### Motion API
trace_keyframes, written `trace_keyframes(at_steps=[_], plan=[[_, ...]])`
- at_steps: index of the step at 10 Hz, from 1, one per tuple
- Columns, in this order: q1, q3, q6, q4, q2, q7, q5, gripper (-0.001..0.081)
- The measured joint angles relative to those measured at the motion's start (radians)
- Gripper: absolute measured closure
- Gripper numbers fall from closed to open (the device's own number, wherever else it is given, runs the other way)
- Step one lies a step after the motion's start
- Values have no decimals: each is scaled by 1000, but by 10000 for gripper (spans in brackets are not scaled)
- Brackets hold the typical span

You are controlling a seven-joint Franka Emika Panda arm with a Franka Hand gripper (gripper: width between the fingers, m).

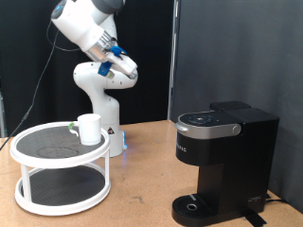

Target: Make a cup of coffee with the keurig machine

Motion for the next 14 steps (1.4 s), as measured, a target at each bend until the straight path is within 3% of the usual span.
trace_keyframes(at_steps=[2,4,6,8,12,14], plan=[[-56,-23,-29,-15,-33,16,-28,806],[-56,-23,-29,-17,-33,7,-29,806],[-93,-39,-10,-25,-40,-5,-80,806],[-137,-94,-28,-21,-42,-30,-131,806],[-142,-231,-200,102,55,-107,-259,806],[-140,-260,-188,161,119,-159,-278,806]])
